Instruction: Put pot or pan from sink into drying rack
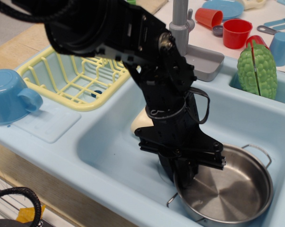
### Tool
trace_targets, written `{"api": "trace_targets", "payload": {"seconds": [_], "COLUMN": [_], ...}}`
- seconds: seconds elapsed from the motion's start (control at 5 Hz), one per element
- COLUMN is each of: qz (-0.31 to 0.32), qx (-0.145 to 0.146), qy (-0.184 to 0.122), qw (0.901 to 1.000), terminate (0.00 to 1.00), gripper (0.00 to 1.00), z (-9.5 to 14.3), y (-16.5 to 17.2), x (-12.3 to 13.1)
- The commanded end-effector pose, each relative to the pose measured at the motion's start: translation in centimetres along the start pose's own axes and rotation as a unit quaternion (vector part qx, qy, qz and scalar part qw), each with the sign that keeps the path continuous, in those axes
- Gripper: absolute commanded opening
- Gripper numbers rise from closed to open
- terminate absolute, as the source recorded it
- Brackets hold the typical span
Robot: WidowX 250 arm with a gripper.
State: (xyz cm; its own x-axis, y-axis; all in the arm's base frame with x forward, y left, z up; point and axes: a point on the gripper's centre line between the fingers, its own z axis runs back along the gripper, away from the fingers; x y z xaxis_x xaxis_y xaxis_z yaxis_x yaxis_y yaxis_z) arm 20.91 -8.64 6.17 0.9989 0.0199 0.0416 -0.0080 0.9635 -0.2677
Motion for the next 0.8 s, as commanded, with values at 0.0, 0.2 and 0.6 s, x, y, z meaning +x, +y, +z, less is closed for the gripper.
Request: {"api": "trace_targets", "payload": {"seconds": [0.0,0.2,0.6], "qz": [-0.016,-0.037,-0.039], "qx": [0.018,0.027,0.029], "qy": [-0.029,-0.049,-0.062], "qw": [0.9993,0.9977,0.9969], "terminate": [0.0,0.0,0.0], "gripper": [0.0,0.0,0.0], "z": [4.5,7.0,9.5], "y": [0.5,2.5,7.6], "x": [2.6,3.4,3.8]}}
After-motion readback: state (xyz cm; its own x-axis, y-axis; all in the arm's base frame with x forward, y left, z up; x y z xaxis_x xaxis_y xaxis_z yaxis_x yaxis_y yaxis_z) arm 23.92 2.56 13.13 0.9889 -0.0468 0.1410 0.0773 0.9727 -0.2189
